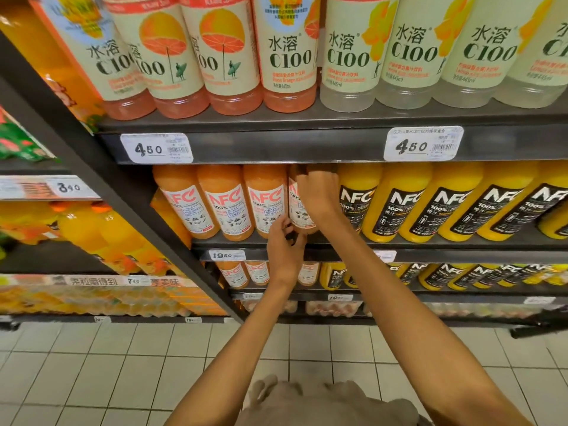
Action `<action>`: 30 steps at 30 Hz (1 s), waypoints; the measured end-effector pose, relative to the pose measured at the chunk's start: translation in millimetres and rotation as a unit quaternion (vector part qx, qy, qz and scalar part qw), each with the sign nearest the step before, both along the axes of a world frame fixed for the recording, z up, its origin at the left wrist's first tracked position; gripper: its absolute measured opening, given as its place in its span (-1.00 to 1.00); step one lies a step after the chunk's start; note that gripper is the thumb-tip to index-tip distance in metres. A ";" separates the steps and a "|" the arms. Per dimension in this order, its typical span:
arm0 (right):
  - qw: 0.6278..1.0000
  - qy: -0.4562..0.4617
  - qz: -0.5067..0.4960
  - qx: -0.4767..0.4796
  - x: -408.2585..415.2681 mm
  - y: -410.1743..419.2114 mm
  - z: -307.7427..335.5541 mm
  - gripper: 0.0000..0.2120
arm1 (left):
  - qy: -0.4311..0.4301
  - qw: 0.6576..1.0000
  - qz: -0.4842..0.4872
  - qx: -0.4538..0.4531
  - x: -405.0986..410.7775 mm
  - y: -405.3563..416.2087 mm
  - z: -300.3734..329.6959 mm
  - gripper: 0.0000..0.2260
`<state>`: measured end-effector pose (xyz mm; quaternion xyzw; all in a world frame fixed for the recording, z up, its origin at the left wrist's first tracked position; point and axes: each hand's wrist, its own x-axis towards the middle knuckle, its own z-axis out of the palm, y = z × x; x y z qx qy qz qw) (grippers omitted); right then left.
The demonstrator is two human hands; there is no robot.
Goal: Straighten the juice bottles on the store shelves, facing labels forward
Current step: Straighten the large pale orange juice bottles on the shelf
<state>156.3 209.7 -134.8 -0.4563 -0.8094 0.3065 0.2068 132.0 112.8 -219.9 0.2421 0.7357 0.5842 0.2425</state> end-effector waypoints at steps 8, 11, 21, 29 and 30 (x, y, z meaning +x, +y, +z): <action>0.966 0.257 0.015 0.035 22.8 -36.8 7.8 -0.71 | 0.035 0.998 -0.057 0.006 -2.8 -15.7 -4.6 -0.42; 0.958 0.281 0.058 0.007 33.6 -46.0 6.7 -0.81 | 0.062 0.996 -0.064 0.027 2.2 -22.3 -10.9 -0.36; 0.916 0.386 0.063 -0.093 60.5 -79.3 3.7 -0.78 | 0.001 0.994 -0.111 0.005 13.4 -82.2 -15.5 -0.36; 0.817 0.359 0.113 -0.436 75.4 -63.9 4.3 -0.65 | -0.264 0.926 -0.271 0.001 17.9 -141.2 26.2 -0.26; 0.803 0.363 0.098 -0.462 73.5 -67.7 2.0 -0.64 | -0.297 0.909 -0.291 0.004 19.3 -143.9 26.8 -0.22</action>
